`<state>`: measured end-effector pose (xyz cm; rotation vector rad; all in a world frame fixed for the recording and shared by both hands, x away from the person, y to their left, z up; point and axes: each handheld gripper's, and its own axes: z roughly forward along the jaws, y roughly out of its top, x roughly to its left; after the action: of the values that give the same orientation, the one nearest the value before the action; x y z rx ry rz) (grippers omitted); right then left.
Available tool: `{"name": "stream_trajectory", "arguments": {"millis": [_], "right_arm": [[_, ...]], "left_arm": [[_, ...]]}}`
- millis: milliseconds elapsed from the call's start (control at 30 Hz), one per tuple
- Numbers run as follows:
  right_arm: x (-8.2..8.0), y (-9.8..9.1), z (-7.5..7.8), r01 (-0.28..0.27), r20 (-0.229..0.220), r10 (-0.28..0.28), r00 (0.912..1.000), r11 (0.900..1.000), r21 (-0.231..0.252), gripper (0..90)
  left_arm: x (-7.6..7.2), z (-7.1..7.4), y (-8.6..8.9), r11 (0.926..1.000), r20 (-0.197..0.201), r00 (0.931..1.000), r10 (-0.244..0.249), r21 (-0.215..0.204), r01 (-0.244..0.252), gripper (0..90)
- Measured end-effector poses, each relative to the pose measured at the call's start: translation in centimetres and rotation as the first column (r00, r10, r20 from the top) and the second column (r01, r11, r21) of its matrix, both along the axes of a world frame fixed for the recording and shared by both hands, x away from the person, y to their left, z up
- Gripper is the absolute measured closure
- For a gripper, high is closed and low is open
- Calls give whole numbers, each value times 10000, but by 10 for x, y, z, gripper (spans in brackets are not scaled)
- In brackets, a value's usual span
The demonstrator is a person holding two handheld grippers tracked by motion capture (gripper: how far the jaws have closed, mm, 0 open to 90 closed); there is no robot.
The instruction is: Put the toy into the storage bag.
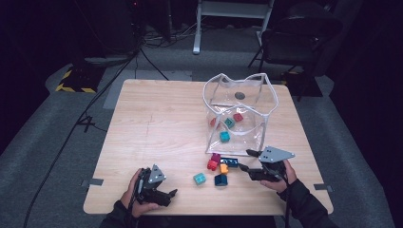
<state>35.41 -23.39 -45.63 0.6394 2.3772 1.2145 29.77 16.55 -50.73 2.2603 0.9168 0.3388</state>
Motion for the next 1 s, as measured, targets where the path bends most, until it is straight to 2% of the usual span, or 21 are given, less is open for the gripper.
{"name": "stream_trajectory", "arguments": {"millis": [100,333,467,700,1000], "right_arm": [[6,3,-11,-163,-331,160,9993,9998,-103,384],[19,12,-27,-406,-644,369,9972,9976,-561,370],[25,14,-33,-490,-892,458,9950,9982,-340,370],[30,18,-42,-506,-1081,458,9931,9979,-416,394],[33,25,-46,-333,-979,261,9949,9968,-728,432]], "left_arm": [[0,0,0,10000,0,10000,0,1,0,52],[0,0,0,10000,3,10000,0,3,0,52],[0,0,0,10000,1,10000,1,3,-1,52],[0,0,0,10000,3,10000,1,1,-1,51],[0,0,0,10000,2,10000,1,1,-1,51]]}}
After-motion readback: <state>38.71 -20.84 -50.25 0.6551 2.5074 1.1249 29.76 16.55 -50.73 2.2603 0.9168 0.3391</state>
